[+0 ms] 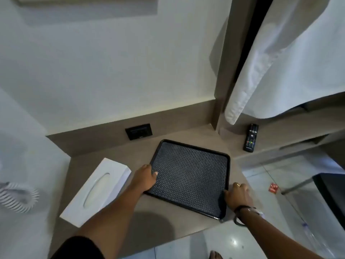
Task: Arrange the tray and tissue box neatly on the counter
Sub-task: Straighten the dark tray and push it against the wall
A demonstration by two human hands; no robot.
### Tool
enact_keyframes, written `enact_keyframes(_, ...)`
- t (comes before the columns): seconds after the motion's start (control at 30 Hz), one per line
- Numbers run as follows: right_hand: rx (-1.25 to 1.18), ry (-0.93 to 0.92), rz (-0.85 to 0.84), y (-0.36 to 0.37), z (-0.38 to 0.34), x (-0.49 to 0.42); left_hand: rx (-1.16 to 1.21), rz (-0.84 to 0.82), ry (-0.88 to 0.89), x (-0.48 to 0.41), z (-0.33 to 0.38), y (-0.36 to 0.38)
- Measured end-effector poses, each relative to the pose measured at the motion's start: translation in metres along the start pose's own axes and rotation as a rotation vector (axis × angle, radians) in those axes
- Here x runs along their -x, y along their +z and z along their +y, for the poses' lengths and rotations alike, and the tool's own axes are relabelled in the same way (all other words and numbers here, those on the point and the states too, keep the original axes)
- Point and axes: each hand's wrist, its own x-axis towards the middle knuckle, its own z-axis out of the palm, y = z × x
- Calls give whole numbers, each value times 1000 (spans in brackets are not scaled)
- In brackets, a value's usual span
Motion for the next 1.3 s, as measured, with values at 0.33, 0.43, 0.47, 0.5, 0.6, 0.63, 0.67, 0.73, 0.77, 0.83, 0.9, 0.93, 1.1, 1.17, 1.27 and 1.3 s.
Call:
enact_keyframes(0.33,-306,59,-42,17,-2,-34,165,134,-214,-32,9,13)
enact_keyframes(0.43,-329,48,-37,17,-1,-46,220,146,-291,-34,0,14)
enact_keyframes(0.47,-326,37,-38,15,-1,-50,231,144,-310,-31,-4,14)
enact_keyframes(0.5,-314,22,-40,12,-2,-54,231,149,-322,-28,-7,14)
enact_keyframes(0.6,-255,-21,-24,4,-9,-66,231,194,-342,-14,-14,18)
enact_keyframes(0.63,-239,-35,-15,0,-13,-71,238,214,-344,-10,-16,20)
enact_keyframes(0.67,-228,-51,-11,-4,-17,-75,248,232,-353,-4,-17,23)
enact_keyframes(0.73,-203,-88,-16,-11,-25,-85,278,250,-371,6,-20,27)
enact_keyframes(0.77,-189,-103,-21,-13,-27,-90,296,254,-373,10,-21,29)
enact_keyframes(0.83,-158,-112,-39,-14,-29,-94,311,247,-361,18,-22,31)
enact_keyframes(0.9,-135,-117,-53,-11,-29,-95,317,248,-360,23,-21,34)
enact_keyframes(0.93,-133,-119,-55,-10,-28,-95,333,257,-367,25,-19,35)
enact_keyframes(1.1,-178,-164,-57,-9,-28,-99,412,302,-417,37,-13,47)
enact_keyframes(1.17,-191,-186,-59,-10,-28,-102,448,307,-438,41,-11,52)
enact_keyframes(1.27,-198,-208,-55,-10,-26,-104,460,332,-440,44,-12,60)
enact_keyframes(1.3,-197,-211,-50,-9,-25,-104,459,332,-437,44,-13,61)
